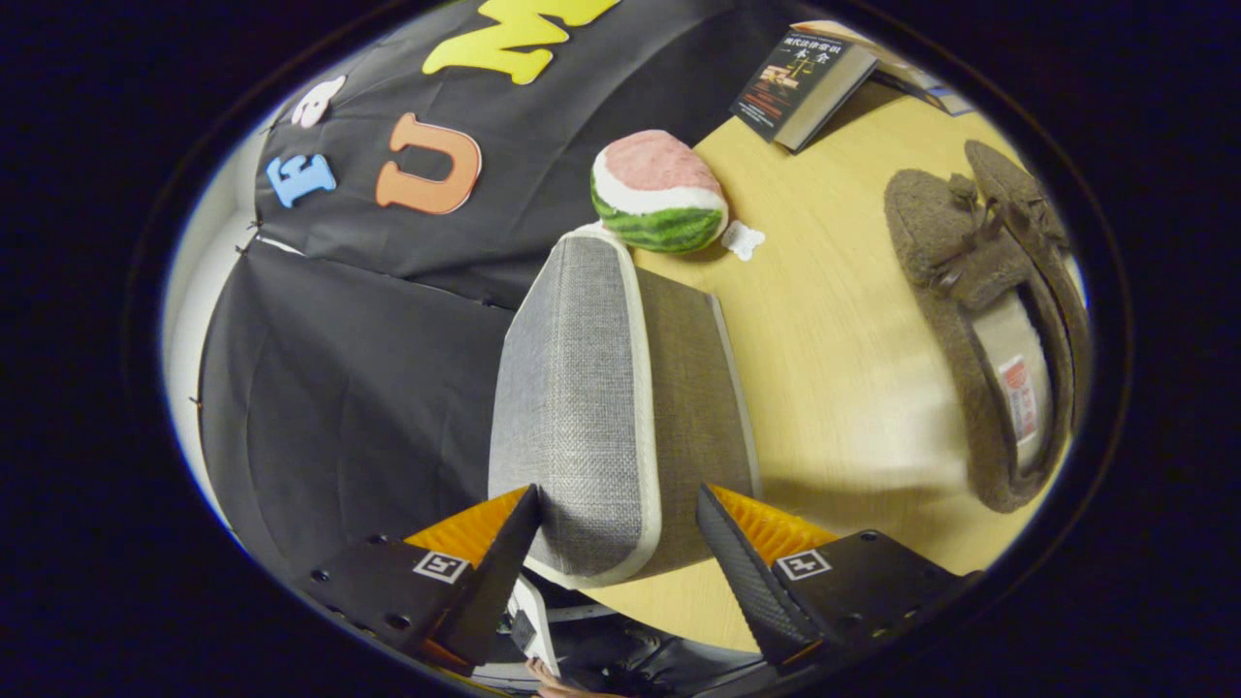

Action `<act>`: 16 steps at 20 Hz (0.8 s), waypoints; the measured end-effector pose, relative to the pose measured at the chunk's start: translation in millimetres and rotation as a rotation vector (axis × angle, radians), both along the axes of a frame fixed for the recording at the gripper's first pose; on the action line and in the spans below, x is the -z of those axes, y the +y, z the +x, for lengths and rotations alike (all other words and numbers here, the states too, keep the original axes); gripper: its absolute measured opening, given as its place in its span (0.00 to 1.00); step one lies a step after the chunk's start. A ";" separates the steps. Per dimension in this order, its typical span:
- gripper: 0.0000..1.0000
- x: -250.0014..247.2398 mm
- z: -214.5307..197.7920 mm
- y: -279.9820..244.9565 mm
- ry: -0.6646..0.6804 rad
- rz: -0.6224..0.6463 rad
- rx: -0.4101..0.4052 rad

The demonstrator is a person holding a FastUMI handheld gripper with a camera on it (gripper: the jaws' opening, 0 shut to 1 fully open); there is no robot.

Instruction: Open the storage box then place both shoes into the box .Put the left shoe in first, then the right shoe, with the right side of both shoes facing outward in a uniform manner.

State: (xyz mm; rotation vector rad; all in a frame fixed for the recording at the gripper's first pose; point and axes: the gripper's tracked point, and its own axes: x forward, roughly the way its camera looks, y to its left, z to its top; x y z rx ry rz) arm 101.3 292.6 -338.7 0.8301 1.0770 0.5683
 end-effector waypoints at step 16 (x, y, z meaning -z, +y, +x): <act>0.17 -43.1 0.6 -8.2 0.017 -0.012 -0.032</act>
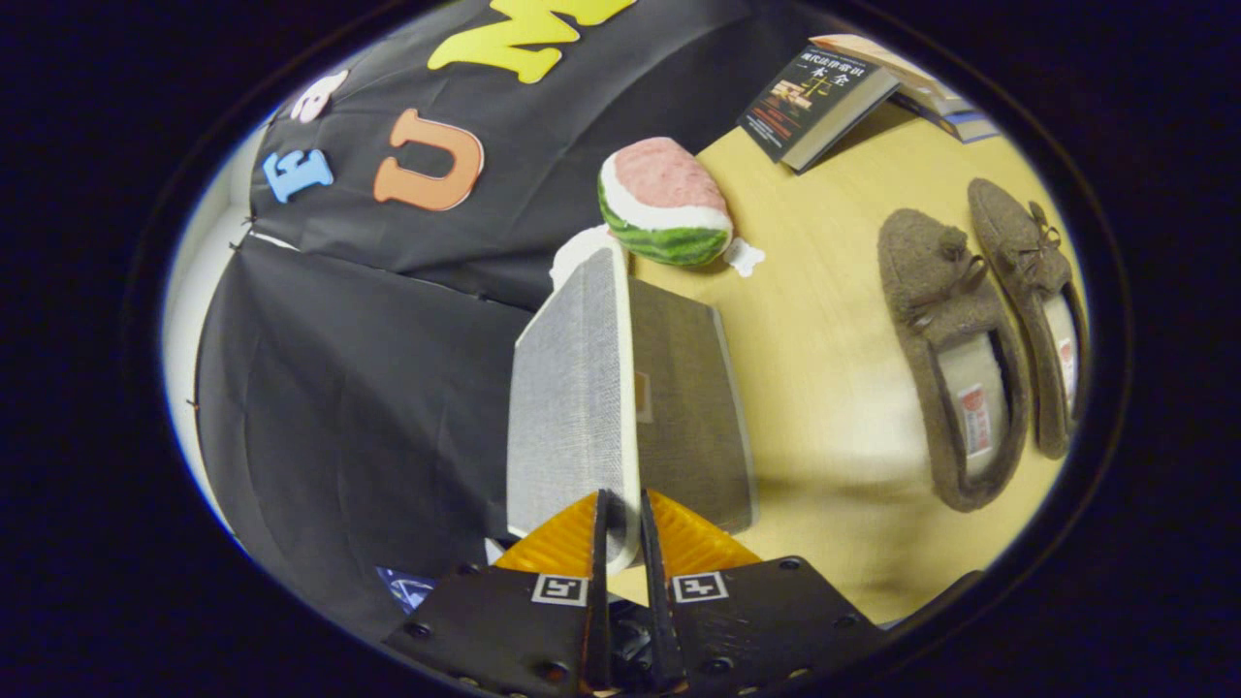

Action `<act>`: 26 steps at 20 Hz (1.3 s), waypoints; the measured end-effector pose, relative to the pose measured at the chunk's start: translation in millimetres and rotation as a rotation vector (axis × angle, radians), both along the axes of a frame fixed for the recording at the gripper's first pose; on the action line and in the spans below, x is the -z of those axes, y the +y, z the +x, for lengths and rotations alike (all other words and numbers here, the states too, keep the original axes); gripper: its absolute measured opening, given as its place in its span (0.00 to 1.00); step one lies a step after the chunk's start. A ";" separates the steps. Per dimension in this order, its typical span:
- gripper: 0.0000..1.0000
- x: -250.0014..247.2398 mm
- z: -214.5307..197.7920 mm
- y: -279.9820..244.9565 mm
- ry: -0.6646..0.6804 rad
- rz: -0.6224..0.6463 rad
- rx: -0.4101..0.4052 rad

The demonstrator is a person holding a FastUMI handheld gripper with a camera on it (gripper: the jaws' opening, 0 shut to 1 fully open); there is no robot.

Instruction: Open the storage box then place both shoes into the box .Put the left shoe in first, then the right shoe, with the right side of both shoes facing outward in a uniform manner.

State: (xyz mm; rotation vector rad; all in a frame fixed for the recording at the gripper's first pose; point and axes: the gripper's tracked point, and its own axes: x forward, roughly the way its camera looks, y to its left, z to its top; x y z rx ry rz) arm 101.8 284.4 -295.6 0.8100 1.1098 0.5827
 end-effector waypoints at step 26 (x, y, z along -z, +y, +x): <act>0.00 -119.2 -3.0 85.1 -0.124 -0.082 -0.076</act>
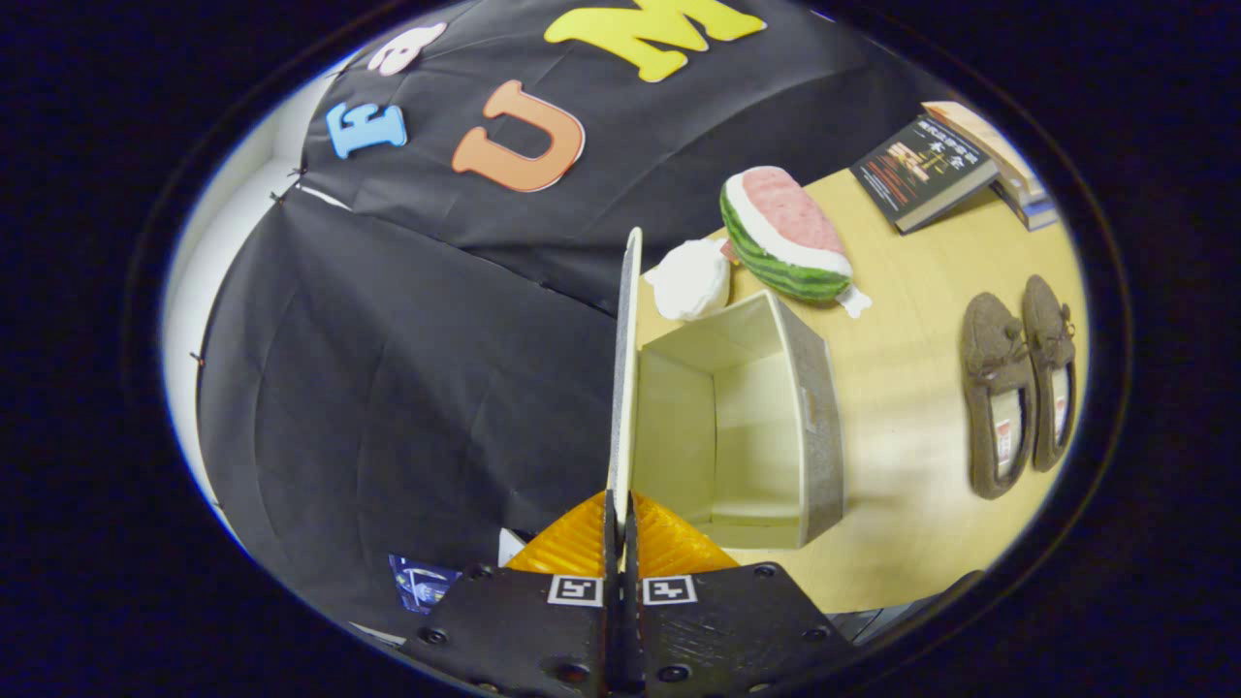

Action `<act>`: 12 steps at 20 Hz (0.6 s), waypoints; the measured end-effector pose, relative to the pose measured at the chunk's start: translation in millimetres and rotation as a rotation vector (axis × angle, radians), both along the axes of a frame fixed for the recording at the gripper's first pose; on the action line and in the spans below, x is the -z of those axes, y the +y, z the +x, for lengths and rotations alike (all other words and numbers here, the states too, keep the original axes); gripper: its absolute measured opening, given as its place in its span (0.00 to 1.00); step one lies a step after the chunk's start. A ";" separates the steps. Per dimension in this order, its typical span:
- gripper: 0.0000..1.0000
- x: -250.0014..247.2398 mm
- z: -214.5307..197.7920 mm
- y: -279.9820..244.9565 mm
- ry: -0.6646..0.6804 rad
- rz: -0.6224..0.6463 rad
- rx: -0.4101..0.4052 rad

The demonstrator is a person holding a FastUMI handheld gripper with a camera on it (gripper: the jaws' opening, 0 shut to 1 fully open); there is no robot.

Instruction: Open the storage box then place both shoes into the box .Put the left shoe in first, then the right shoe, with the right side of both shoes facing outward in a uniform manner.

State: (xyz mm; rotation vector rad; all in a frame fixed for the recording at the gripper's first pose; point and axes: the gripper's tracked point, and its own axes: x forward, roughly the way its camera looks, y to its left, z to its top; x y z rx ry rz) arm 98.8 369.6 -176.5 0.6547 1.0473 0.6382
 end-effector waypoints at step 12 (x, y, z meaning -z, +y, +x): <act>0.07 -35.6 -8.2 161.4 -0.087 -0.049 -0.203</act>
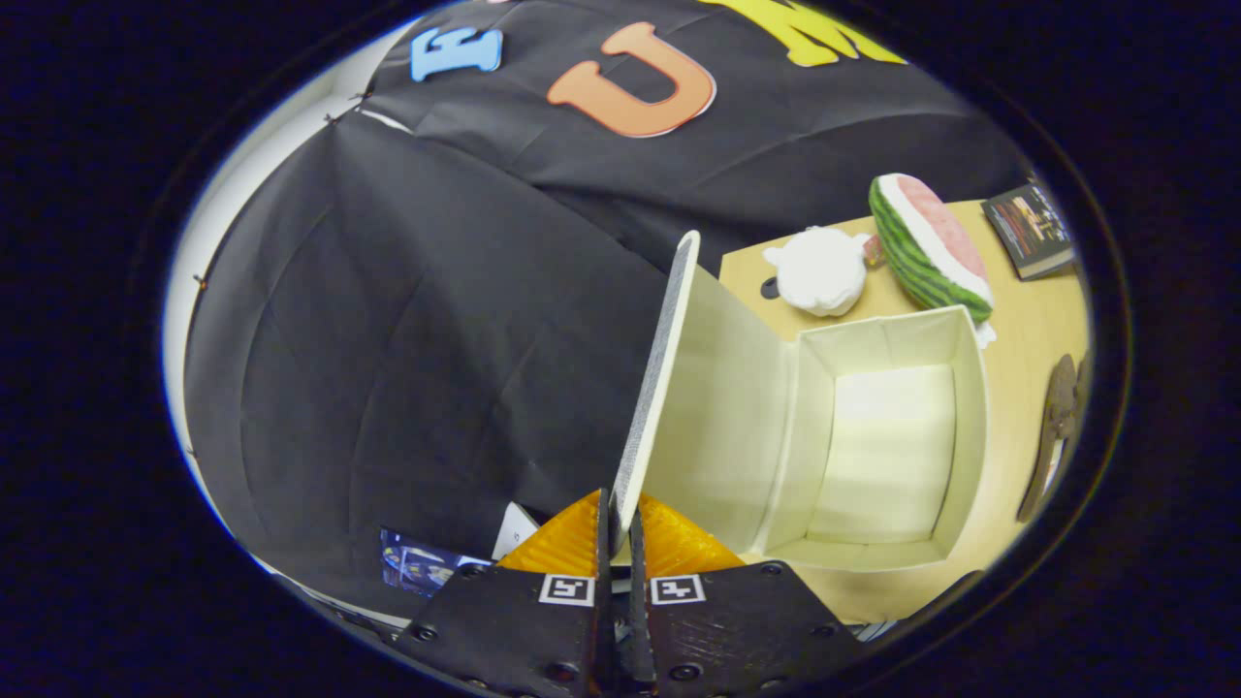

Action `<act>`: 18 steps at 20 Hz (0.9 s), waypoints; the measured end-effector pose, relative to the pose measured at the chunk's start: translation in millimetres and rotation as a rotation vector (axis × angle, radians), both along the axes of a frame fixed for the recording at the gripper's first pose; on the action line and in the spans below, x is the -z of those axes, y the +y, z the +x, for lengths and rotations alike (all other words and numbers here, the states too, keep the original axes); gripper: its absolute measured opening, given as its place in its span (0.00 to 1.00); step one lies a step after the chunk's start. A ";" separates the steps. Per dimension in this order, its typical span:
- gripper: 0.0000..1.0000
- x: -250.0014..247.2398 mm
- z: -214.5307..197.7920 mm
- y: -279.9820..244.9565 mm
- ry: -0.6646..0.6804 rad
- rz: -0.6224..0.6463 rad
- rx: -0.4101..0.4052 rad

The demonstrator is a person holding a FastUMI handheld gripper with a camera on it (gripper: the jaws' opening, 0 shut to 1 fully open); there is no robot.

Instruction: Open the storage box then place both shoes into the box .Put the left shoe in first, then the right shoe, with the right side of both shoes facing outward in a uniform manner.

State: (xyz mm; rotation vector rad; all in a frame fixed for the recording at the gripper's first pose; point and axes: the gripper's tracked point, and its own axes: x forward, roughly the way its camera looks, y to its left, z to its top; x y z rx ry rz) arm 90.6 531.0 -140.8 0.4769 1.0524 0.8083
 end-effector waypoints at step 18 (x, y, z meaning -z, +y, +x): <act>0.96 30.0 38.8 -146.6 -0.084 -0.198 0.081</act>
